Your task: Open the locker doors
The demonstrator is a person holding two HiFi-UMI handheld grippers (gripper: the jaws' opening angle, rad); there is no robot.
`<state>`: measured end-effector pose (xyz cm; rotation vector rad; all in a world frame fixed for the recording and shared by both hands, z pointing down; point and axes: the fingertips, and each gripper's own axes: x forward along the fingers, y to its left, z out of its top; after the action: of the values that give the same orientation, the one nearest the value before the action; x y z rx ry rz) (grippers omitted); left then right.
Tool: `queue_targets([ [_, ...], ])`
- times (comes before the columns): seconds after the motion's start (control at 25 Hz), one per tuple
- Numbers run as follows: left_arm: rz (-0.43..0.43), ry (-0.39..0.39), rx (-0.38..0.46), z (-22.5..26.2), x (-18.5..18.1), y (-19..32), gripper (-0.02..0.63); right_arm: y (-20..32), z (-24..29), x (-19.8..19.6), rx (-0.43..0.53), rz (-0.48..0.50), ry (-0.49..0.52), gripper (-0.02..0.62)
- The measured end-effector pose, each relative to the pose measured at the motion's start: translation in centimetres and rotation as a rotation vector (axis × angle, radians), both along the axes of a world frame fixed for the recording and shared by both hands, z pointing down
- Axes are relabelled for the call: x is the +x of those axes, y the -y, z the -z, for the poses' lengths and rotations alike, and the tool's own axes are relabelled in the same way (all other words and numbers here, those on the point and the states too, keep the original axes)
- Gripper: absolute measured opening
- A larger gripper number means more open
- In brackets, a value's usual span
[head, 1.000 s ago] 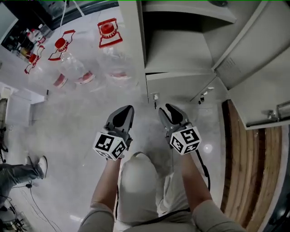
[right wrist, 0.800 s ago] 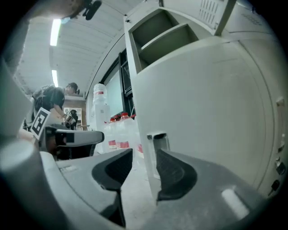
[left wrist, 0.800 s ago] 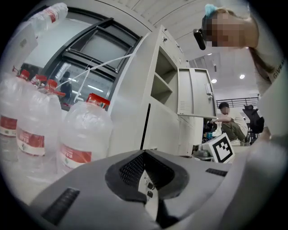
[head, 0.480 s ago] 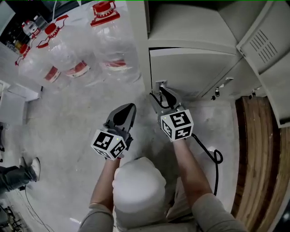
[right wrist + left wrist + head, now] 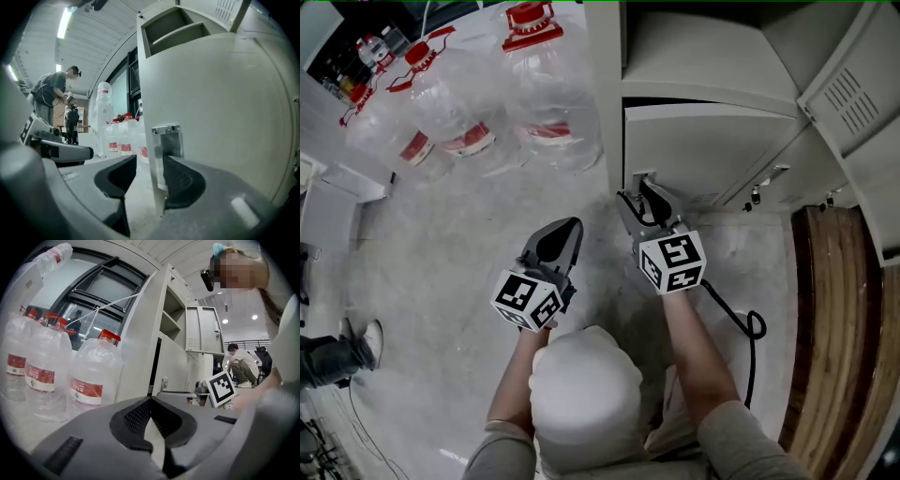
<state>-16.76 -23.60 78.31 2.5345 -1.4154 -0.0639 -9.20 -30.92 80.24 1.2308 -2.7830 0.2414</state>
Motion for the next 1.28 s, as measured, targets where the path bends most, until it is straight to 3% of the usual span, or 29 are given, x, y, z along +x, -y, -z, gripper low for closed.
queue_targets([
  [0.2,-0.012,0.001,0.005,-0.3,1.2,0.2,-0.002,-2.9,-0.1,1.1,0.009,0.023,0.010,0.167],
  [0.44,-0.092,0.003,0.009,-0.7,4.9,0.2,-0.002,-6.4,0.0,3.4,0.011,0.047,0.003,0.156],
  [0.92,-0.107,-0.027,0.015,-0.6,7.1,0.1,-0.002,-10.9,0.0,8.1,0.003,0.006,-0.029,0.123],
  [1.28,-0.177,-0.020,0.004,-1.7,10.5,-0.7,-0.002,-14.0,0.0,13.1,0.020,0.011,-0.058,0.133],
])
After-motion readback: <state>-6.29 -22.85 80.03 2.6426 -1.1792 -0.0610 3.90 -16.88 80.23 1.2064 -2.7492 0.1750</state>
